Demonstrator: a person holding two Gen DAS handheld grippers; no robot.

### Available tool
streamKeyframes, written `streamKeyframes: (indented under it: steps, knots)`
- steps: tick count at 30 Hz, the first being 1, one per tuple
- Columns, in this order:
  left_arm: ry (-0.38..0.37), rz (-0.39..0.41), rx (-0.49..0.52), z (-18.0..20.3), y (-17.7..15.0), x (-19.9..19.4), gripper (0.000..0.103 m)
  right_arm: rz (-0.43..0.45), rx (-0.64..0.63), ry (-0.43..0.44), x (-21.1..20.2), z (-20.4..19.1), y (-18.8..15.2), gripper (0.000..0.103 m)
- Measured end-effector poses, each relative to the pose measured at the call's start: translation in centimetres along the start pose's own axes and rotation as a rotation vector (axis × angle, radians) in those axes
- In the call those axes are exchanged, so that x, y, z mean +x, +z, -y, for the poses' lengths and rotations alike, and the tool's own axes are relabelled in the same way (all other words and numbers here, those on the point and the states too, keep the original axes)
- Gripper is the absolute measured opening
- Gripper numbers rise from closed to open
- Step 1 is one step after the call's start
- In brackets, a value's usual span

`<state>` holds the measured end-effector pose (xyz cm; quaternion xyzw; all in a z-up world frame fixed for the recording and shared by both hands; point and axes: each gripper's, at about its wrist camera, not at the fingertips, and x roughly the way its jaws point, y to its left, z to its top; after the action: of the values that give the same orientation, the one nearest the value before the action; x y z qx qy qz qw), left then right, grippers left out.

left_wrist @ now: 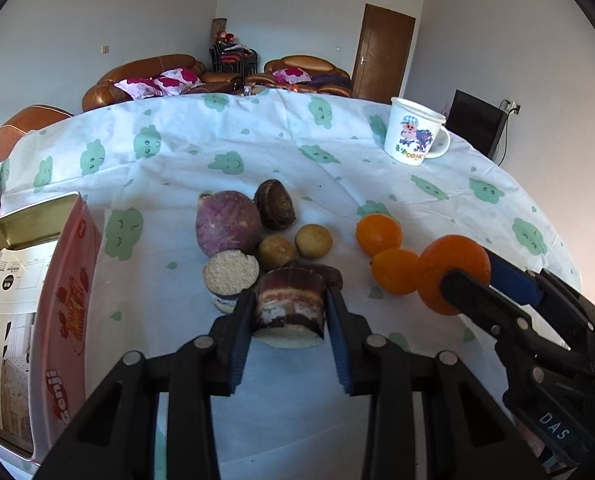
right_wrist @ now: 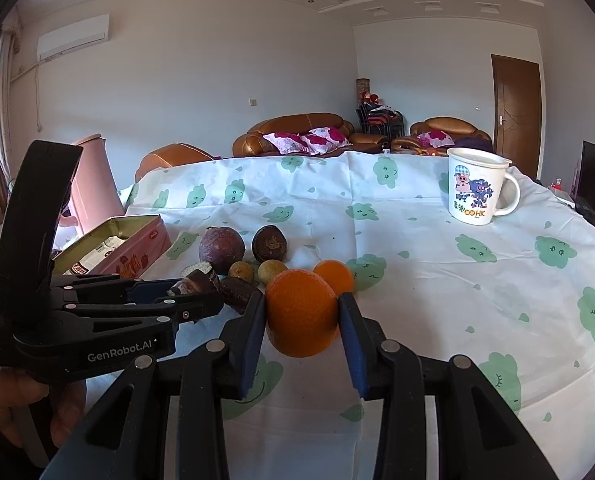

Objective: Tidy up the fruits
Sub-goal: 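Carry the orange and cake over the tin box and open both tools to drop them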

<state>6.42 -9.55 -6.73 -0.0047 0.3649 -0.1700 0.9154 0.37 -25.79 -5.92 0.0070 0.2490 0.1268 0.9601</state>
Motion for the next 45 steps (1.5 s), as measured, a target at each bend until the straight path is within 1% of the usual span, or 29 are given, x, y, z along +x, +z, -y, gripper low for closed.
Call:
streamKeyframes:
  steps: [4,8,14,31,36,40,42,45]
  knots:
    - [0.008,0.058,-0.004,-0.2,0.1,-1.0,0.037,0.036,-0.009,0.008,-0.6,-0.2,-0.1,0.038]
    - [0.015,0.113,-0.006,-0.3,0.1,-1.9,0.037,0.046,-0.012,0.014,-0.8,-0.3,-0.1,0.038]
    - [0.04,0.165,0.007,-0.1,-0.1,-2.8,0.037,0.083,-0.026,0.026,-1.4,-0.5,-0.2,0.038]
    - [0.092,0.242,0.04,0.8,-0.6,-4.3,0.037,0.15,-0.065,0.047,-2.4,-1.0,-0.5,0.038]
    - [0.101,0.255,0.045,0.9,-0.6,-4.5,0.037,0.156,-0.074,0.049,-2.5,-1.1,-0.6,0.039]
    - [0.112,0.281,0.045,1.0,-0.8,-5.0,0.037,0.17,-0.074,0.054,-2.8,-1.1,-0.7,0.038]
    - [0.118,0.301,0.044,0.9,-0.9,-5.4,0.037,0.169,-0.074,0.052,-2.8,-1.2,-0.6,0.039]
    - [0.147,0.305,0.057,0.8,-0.7,-5.9,0.037,0.144,-0.05,0.069,-2.8,-1.2,0.4,0.039]
